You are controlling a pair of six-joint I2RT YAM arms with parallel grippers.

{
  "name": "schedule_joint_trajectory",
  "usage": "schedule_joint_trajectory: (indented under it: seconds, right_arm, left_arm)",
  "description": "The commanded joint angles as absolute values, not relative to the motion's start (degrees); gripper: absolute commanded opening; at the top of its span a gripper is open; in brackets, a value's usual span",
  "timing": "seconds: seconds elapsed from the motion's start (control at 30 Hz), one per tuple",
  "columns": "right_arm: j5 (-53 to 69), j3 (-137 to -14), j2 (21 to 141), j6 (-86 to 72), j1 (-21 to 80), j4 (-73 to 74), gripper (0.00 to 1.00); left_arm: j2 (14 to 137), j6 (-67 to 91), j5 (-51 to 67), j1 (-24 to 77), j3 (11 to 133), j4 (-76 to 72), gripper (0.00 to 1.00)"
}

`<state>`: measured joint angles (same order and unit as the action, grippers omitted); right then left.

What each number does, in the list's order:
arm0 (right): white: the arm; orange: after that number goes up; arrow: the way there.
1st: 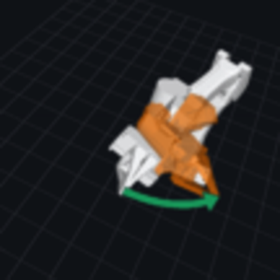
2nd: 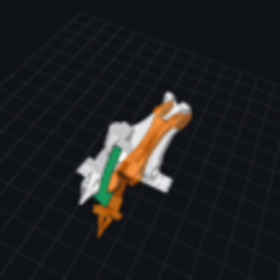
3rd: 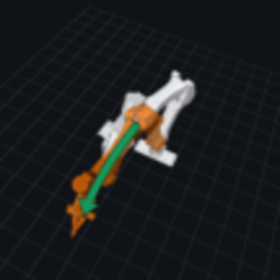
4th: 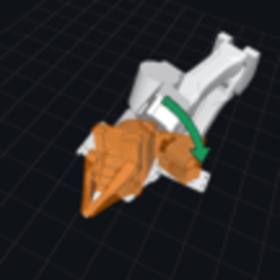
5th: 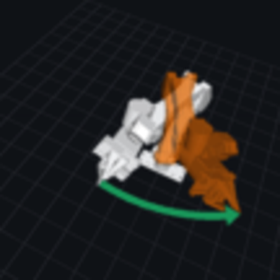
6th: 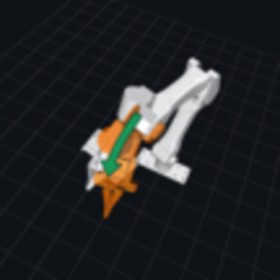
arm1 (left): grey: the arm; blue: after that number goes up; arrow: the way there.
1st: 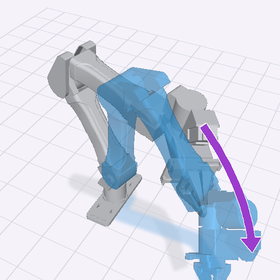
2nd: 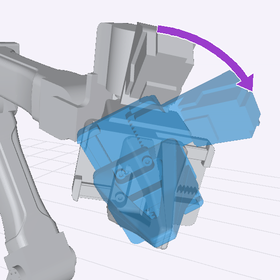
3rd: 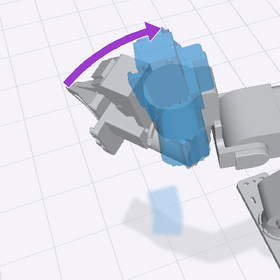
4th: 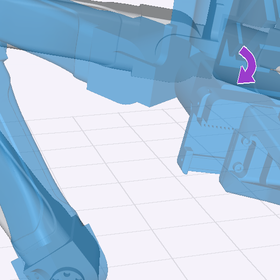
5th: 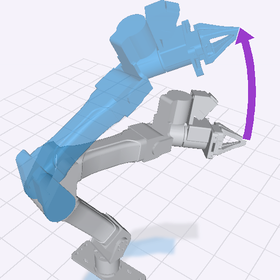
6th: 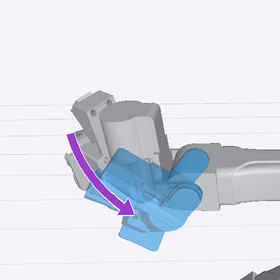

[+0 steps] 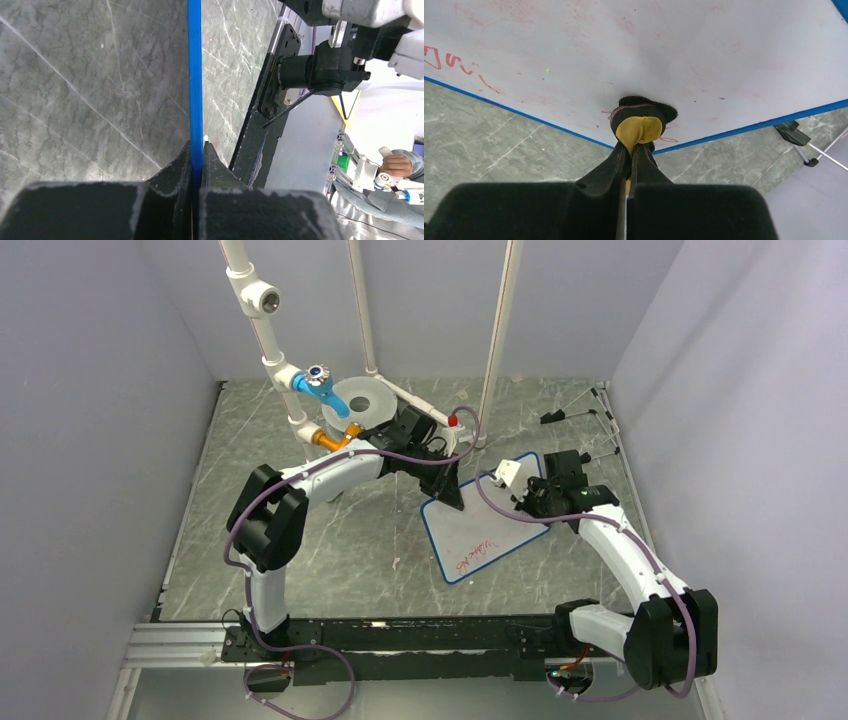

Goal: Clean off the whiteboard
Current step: Erase the whiteboard at the center of the board.

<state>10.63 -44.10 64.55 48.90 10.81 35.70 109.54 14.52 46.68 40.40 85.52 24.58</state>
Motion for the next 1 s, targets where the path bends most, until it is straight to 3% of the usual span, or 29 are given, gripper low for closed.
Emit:
schedule_joint_trajectory:
  seconds: [0.0,0.4,0.7,0.97]
  right_arm:
    - [12.6,-43.6,64.5,52.5,10.8,36.2,0.0]
    - [14.7,-39.5,64.4,59.7,11.2,47.0,0.0]
    - [19.5,-43.3,63.4,53.6,11.7,40.0,0.0]
    - [13.0,-44.6,62.2,46.6,11.7,30.5,0.0]
  left_arm:
    - [106.6,14.2,54.7,40.2,84.7,22.8,0.0]
    - [107.4,14.1,54.4,40.1,85.6,23.6,0.0]
    - [107.4,14.2,54.3,40.2,85.9,24.1,0.0]
    - [107.1,14.2,54.3,40.2,85.3,23.7,0.0]
